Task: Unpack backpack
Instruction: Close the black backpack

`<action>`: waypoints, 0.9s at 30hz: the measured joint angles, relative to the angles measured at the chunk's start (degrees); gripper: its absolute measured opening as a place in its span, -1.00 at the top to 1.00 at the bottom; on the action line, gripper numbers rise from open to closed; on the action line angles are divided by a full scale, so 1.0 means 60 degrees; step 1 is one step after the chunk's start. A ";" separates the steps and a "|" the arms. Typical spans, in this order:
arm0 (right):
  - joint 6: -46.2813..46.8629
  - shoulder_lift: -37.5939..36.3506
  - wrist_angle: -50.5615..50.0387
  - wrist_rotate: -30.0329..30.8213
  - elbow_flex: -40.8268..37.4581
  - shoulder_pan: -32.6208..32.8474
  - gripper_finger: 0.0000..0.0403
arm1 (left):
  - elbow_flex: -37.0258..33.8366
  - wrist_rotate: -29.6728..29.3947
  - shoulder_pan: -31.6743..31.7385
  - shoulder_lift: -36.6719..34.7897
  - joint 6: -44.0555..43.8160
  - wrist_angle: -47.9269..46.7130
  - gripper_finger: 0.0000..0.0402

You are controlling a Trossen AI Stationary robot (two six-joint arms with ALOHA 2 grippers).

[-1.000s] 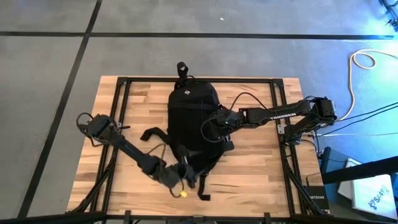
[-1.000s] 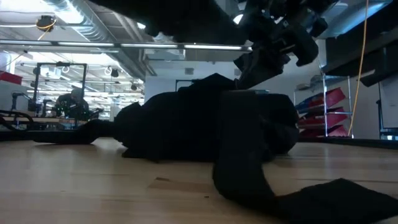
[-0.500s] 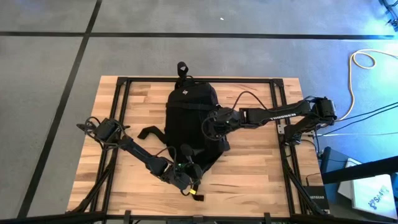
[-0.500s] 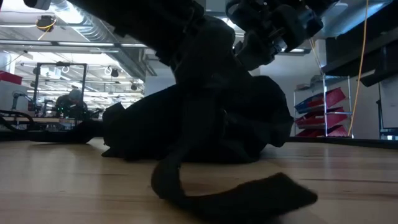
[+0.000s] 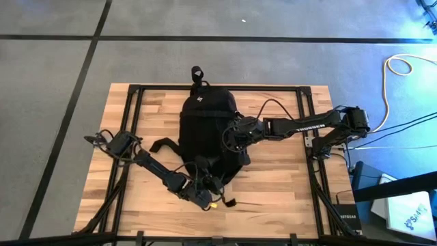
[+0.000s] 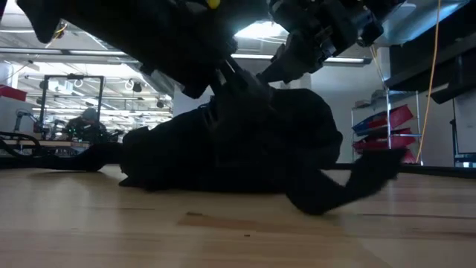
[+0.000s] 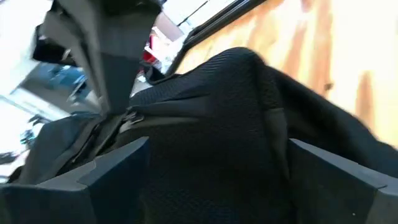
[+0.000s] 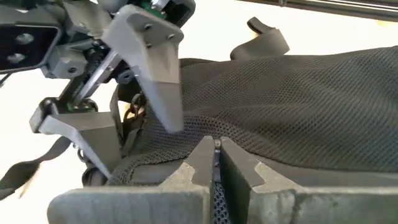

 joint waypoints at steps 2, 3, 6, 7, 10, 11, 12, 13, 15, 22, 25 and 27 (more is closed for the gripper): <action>0.0000 0.0000 0.0000 0.0000 0.0000 0.0000 1.00 | -0.0004 -0.0172 0.0104 0.0000 -0.0144 -0.0133 -0.77; 0.0000 0.0000 0.0000 0.0000 0.0000 0.0004 1.00 | -0.0004 -0.0207 0.0157 0.0000 -0.0175 -0.0147 -0.77; 0.0004 0.0000 -0.0003 0.0000 0.0000 0.0000 1.00 | -0.0007 0.0402 0.0301 0.0004 -0.0315 -0.0130 -0.77; 0.0004 0.0000 -0.0007 -0.0003 0.0000 0.0004 1.00 | -0.0007 0.0683 0.0321 0.0004 -0.0511 -0.0081 -0.77; 0.0153 0.0000 0.0039 -0.0004 0.0000 0.0004 1.00 | 0.0136 0.0914 0.0322 0.0015 -0.0907 -0.0131 -0.77; 0.0183 0.0000 0.0083 -0.0004 0.0000 0.0005 1.00 | 0.0179 0.0811 0.0320 0.0015 -0.0875 -0.0195 -0.77; 0.0191 0.0000 0.0115 -0.0004 0.0000 0.0009 1.00 | 0.0200 0.0576 0.0313 0.0015 -0.0757 -0.0302 -0.77; 0.0199 0.0000 0.0124 -0.0011 0.0000 0.0011 1.00 | 0.0211 0.0252 0.0304 0.0015 -0.0677 -0.0512 -0.77; 0.0282 0.0000 0.0107 -0.0010 0.0000 0.0014 1.00 | 0.0220 -0.0457 0.0292 0.0015 -0.0667 -0.1010 -0.77; 0.0455 0.0000 0.0058 0.0050 0.0000 0.0004 1.00 | 0.0233 -0.0938 0.0458 -0.0007 -0.2525 -0.3199 -0.77; 0.0466 0.0000 0.0051 0.0047 0.0000 0.0004 1.00 | 0.0229 -0.0960 0.0482 -0.0007 -0.2782 -0.3243 -0.77; 0.0466 0.0000 0.0049 0.0042 0.0000 0.0004 1.00 | 0.0224 -0.0968 0.0482 -0.0007 -0.2709 -0.3111 -0.76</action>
